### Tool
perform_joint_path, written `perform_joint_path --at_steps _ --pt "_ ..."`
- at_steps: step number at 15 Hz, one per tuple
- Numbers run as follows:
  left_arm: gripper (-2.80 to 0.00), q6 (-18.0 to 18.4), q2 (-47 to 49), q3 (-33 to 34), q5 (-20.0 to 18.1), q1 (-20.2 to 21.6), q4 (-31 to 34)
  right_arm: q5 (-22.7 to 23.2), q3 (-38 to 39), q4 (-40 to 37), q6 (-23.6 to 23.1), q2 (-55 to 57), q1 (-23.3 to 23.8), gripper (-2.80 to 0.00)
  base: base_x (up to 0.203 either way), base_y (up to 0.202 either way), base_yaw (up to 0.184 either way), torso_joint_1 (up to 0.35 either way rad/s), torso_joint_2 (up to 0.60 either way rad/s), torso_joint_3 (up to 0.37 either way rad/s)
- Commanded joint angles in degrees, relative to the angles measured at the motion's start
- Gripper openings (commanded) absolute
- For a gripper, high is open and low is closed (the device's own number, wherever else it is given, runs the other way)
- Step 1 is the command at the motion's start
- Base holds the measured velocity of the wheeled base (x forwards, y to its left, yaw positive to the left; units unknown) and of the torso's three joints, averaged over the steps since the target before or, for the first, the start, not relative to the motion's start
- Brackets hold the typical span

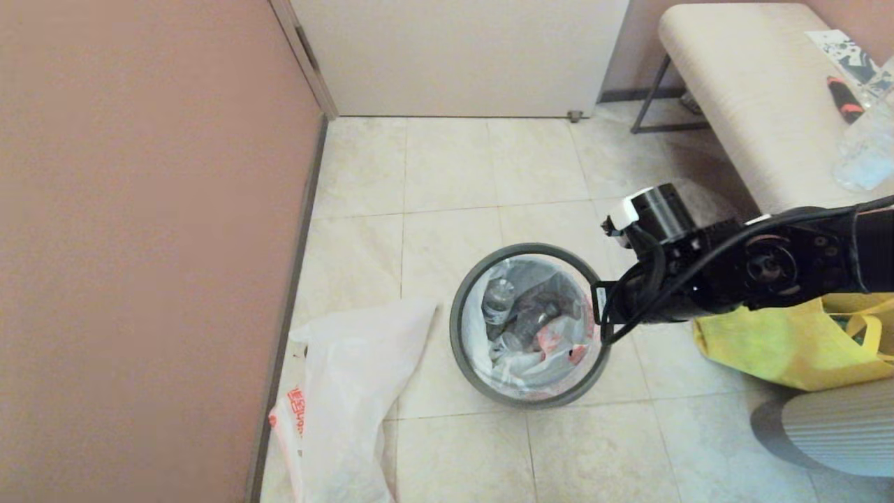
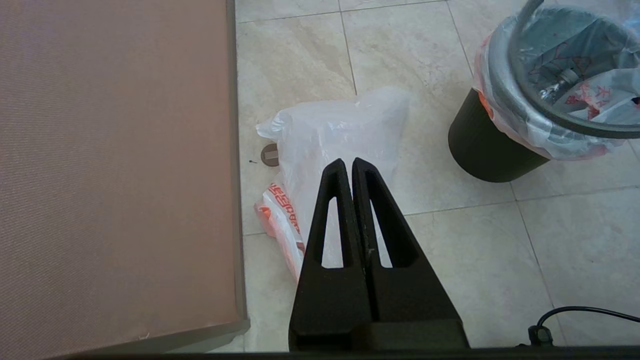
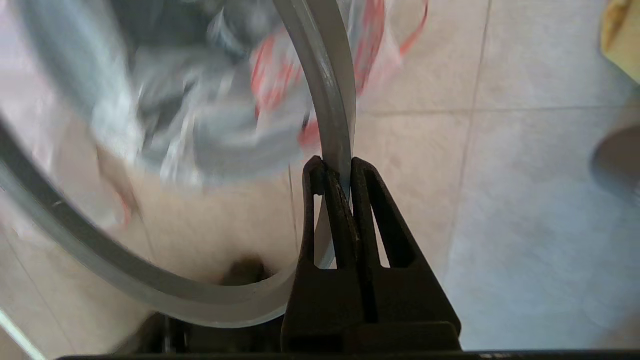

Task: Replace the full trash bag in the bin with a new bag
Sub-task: Place the trash can ring on the floor

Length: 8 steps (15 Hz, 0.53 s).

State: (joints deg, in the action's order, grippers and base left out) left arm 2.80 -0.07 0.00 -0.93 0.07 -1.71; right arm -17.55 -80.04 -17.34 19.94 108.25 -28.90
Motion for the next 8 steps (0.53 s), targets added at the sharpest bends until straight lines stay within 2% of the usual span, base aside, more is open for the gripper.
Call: perform_joint_path --at_steps 1,5,8 --pt "-2.8 0.0 0.1 0.7 0.0 0.0 -0.1 -1.5 4.0 -1.7 0.6 -7.6 -2.0 -2.8 0.0 0.0 0.0 0.0 0.0 0.0" --pt "-2.8 0.0 0.1 0.7 0.0 0.0 -0.1 -8.6 14.3 -6.9 2.0 -15.5 -2.0 -2.8 0.0 0.0 0.0 0.0 0.0 0.0" --pt "-2.8 0.0 0.1 0.7 0.0 0.0 -0.1 -13.3 23.2 -7.9 2.1 -20.1 -1.2 -2.8 0.0 0.0 0.0 0.0 0.0 0.0"
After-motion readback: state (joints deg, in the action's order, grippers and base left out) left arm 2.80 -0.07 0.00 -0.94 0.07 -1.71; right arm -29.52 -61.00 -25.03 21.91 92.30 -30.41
